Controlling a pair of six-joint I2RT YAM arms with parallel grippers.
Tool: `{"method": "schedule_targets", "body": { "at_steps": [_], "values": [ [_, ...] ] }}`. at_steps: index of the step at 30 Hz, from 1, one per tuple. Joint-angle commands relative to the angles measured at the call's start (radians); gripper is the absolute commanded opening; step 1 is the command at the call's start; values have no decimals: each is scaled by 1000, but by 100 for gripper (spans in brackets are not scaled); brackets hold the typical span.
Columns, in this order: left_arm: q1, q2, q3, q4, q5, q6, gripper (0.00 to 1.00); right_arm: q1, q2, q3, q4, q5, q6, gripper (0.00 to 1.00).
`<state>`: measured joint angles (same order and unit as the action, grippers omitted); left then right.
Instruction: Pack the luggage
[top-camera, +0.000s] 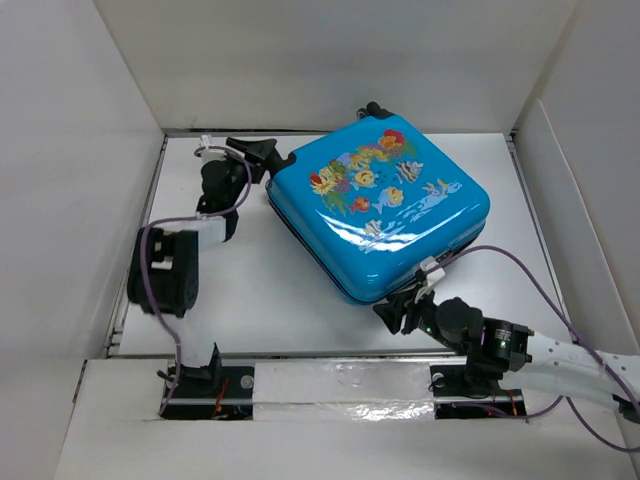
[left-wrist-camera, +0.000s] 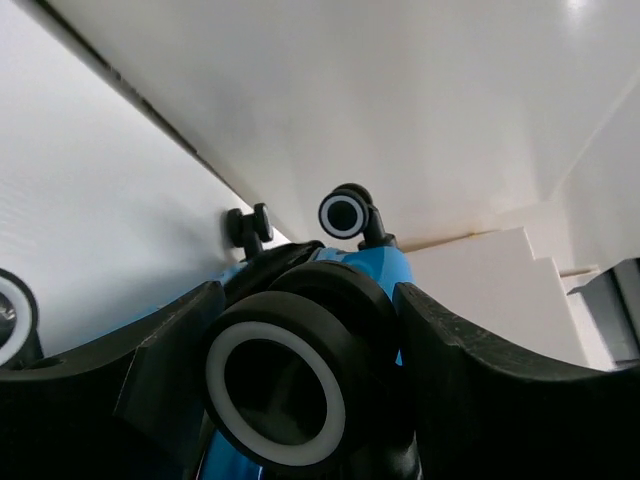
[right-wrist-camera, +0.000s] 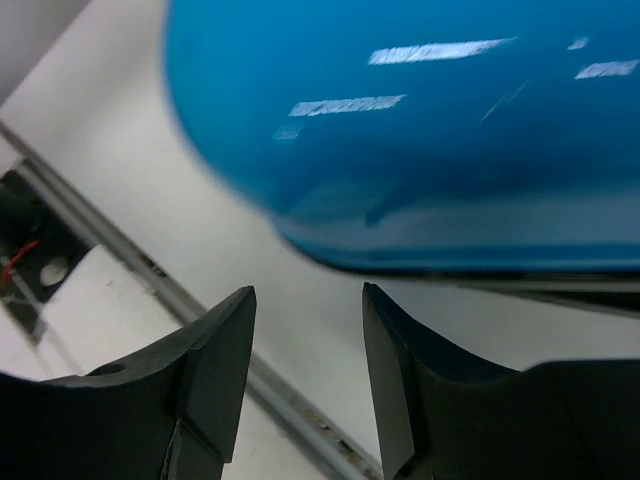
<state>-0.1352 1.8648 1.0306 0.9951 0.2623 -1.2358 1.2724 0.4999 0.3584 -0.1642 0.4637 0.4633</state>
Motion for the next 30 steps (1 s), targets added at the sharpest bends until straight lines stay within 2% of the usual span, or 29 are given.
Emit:
{"method": "schedule_targets", "body": {
  "at_steps": [1, 4, 5, 8, 11, 12, 13, 14, 17, 18, 19, 20, 22, 23, 24, 26, 30],
  "values": [
    [13, -353, -91, 261, -43, 120, 0, -83, -12, 51, -37, -9, -73, 53],
    [-3, -565, -229, 168, -86, 144, 0, -220, 0, 83, -25, -138, -170, 53],
    [-3, -593, -259, 157, -98, 148, 0, -220, 2, 89, -24, -161, -187, 53],
    [6, -636, -328, 91, -132, 164, 0, -291, 5, 108, -43, -230, -216, 55],
    [31, -592, -319, 106, -103, 154, 0, -314, -9, 96, -55, -287, -207, 55],
    [31, -575, -263, 77, -103, 191, 0, -314, -20, 87, -51, -299, -209, 52],
    [31, -550, -227, 39, -103, 206, 0, -314, -24, 76, -44, -307, -207, 44],
    [31, -506, -205, -4, -100, 214, 0, -314, -29, 54, -29, -321, -193, 28],
    [49, -452, -184, -3, -72, 199, 0, -314, -41, 28, -55, -277, -117, 1],
    [61, -444, -197, -3, -63, 191, 0, -314, -44, 16, -63, -264, -103, 0],
    [62, -440, -208, -1, -55, 171, 0, -314, -58, 11, -70, -254, -91, 0],
    [72, -431, -217, 2, -49, 164, 0, -314, -67, 7, -87, -232, -71, 5],
    [72, -428, -248, 7, -40, 156, 0, -314, -87, -9, -95, -221, -55, 21],
    [72, -424, -257, 7, -41, 154, 0, -314, -109, -15, -90, -215, -43, 37],
    [72, -421, -268, 4, -43, 156, 0, -314, -115, -18, -92, -208, -38, 42],
    [72, -402, -270, -12, -40, 159, 0, -314, -124, -26, -86, -189, -22, 49],
    [82, -385, -300, 16, -8, 119, 0, -314, -88, 0, -86, -149, -38, 49]
  ]
}}
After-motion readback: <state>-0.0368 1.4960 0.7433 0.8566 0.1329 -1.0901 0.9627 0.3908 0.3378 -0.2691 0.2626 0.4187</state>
